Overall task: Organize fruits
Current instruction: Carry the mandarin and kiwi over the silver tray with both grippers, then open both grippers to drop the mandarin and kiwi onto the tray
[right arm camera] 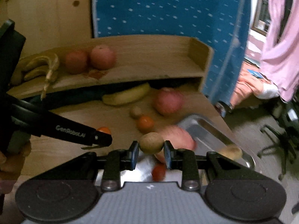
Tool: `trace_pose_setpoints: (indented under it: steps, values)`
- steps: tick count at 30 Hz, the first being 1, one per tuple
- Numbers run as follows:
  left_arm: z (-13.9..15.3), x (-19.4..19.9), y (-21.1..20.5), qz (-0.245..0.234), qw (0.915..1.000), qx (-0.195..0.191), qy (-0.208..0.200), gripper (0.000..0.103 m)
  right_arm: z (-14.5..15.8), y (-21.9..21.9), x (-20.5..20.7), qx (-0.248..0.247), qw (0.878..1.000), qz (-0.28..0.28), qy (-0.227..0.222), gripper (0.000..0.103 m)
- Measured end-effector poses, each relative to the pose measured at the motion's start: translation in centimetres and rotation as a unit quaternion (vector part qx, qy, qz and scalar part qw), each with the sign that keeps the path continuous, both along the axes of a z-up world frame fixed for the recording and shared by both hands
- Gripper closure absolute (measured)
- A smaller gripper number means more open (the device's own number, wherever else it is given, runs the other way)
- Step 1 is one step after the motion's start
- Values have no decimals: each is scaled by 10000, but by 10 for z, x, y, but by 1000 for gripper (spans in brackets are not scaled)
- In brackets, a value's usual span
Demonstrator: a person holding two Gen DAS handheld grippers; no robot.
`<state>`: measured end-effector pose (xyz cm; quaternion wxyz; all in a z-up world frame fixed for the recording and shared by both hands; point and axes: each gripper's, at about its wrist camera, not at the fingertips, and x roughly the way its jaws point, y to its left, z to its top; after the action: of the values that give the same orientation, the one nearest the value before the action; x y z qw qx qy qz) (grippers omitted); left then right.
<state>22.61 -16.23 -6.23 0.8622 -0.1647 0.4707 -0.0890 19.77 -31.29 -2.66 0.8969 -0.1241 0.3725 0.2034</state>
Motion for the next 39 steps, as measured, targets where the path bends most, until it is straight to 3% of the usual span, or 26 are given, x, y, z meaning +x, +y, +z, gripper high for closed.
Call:
trace_pose_setpoints:
  steps: [11, 30, 34, 39]
  values:
    - [-18, -14, -38, -821, 9962, 125, 246, 73, -21, -29, -32, -7, 9967, -730, 368, 71]
    - [-28, -15, -48, -1273, 9906, 458, 193, 73, -54, -29, -45, -101, 9923, -1121, 516, 70]
    - [-22, -20, -45, -1281, 9908, 426, 98, 63, -50, -28, -51, -99, 9919, -1190, 439, 53]
    - [-9, -34, -33, -1213, 9917, 412, -93, 40, -39, -24, -67, -116, 9911, -1286, 307, 39]
